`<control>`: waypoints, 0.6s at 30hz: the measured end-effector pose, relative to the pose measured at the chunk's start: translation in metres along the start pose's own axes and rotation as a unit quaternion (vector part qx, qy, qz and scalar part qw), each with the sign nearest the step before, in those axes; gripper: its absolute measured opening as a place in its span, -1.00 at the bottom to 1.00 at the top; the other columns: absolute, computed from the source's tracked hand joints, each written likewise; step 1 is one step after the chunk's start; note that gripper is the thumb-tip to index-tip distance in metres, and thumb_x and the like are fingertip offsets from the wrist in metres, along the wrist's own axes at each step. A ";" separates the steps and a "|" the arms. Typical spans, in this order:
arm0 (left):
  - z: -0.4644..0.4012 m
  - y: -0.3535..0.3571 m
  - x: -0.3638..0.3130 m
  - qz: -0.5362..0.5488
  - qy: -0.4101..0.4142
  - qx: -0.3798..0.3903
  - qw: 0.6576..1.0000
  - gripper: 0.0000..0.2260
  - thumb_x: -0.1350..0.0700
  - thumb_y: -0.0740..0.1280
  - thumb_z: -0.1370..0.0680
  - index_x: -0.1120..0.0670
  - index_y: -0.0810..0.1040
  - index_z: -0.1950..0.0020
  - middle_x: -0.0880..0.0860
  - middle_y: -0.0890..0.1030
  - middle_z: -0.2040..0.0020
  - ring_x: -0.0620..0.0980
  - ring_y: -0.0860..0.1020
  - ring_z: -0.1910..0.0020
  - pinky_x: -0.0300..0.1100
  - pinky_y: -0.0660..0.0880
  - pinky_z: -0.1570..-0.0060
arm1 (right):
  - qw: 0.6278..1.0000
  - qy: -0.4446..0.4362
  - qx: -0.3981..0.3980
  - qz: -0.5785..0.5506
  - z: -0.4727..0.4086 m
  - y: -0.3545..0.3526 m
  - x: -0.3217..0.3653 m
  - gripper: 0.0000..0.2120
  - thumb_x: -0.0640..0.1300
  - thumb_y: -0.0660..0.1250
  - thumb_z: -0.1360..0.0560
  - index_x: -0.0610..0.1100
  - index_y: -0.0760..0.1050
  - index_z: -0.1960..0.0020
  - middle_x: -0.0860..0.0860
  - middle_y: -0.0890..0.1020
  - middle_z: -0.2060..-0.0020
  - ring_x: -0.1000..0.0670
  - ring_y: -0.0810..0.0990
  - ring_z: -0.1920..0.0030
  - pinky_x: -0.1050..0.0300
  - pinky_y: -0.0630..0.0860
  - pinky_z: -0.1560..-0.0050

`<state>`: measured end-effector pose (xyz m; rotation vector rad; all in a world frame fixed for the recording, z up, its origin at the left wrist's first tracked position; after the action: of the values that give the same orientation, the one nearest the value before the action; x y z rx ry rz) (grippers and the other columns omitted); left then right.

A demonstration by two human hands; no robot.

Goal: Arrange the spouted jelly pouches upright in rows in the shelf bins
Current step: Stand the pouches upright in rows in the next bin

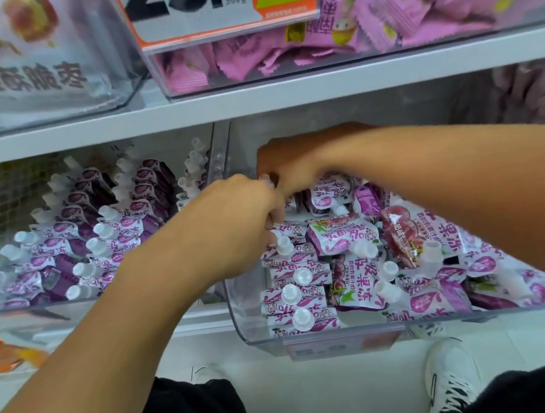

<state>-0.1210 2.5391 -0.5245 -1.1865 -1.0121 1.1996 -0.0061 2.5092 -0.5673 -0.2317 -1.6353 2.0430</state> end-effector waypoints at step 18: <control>-0.045 0.002 0.001 -0.159 -0.010 0.048 0.986 -0.85 0.01 0.34 -0.54 -0.07 0.61 -0.08 -0.03 0.66 0.08 0.07 0.60 0.07 -0.11 0.55 0.14 | 0.985 0.043 0.128 -0.107 0.128 -0.014 0.006 -0.34 0.14 0.51 -0.35 0.01 0.43 -0.39 0.18 0.55 -0.25 0.18 0.54 -0.20 0.18 0.47 -0.25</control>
<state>-0.0773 2.5346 -0.5323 -0.8997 -1.0990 0.9959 -0.0630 2.4039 -0.5196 -0.0482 -1.2716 2.0207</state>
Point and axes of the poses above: each hand's wrist, its own z-axis away from the middle knuckle, its own y-axis out of the palm, x = y × z, the point moved 6 cm from there along -z, towards the middle knuckle
